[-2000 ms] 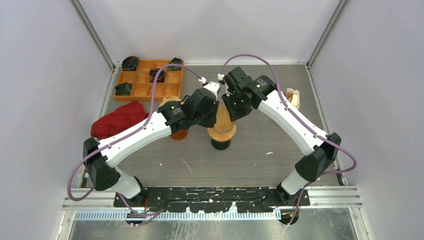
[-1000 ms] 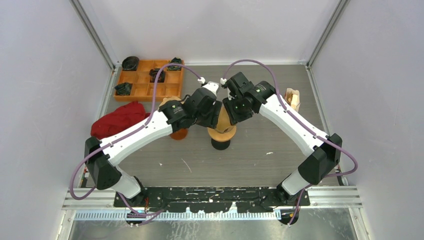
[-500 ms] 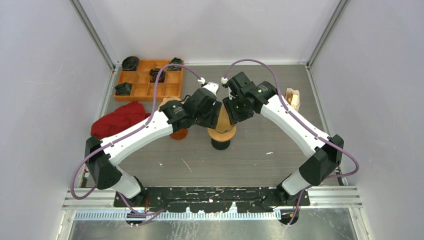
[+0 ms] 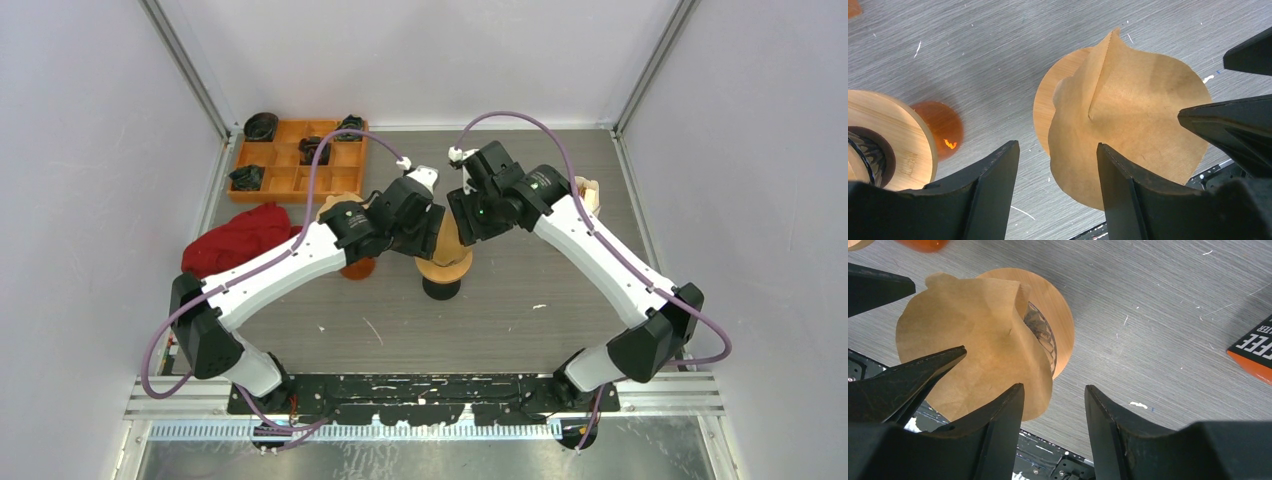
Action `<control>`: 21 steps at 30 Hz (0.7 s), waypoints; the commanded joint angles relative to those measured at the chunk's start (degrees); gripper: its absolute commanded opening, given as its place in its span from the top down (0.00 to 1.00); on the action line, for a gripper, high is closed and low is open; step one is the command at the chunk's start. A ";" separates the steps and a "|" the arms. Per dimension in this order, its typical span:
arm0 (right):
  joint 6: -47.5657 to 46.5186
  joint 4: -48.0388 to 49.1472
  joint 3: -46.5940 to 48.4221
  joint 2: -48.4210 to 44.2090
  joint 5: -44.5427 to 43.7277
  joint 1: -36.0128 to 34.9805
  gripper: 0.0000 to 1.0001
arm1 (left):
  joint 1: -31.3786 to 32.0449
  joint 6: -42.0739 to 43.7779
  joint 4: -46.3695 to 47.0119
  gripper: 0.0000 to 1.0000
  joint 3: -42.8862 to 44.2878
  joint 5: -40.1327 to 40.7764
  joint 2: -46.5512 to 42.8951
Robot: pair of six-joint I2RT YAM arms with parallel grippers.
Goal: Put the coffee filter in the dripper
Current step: Place the coffee filter in the coffee dripper, then reset both arms
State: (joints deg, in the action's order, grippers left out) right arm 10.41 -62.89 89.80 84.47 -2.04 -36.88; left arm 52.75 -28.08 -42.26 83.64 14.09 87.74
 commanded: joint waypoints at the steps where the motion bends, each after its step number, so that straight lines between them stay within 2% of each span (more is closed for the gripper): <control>1: -0.58 3.69 1.50 -4.01 -2.09 0.27 0.44 | -0.36 0.48 1.94 0.38 0.03 -0.75 -1.65; 9: 0.12 8.72 -2.07 -9.87 -4.49 0.31 0.39 | -0.52 0.62 3.57 0.27 -0.84 -0.46 -5.70; 14: 0.50 13.08 -6.70 -14.95 -9.31 0.24 0.32 | -0.91 1.32 4.19 0.15 -0.95 0.08 -9.06; 17: 0.96 16.68 -10.07 -18.91 -14.34 0.28 0.24 | -1.95 1.94 4.99 0.07 -1.98 0.84 -11.38; 21: 0.98 22.53 -15.67 -24.86 -19.14 0.23 0.13 | -5.26 1.97 5.34 0.03 -4.09 0.89 -14.48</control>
State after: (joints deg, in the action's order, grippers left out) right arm 10.90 -49.60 77.56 65.45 -13.72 -36.77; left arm 50.43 -27.05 -39.94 81.23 13.93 77.19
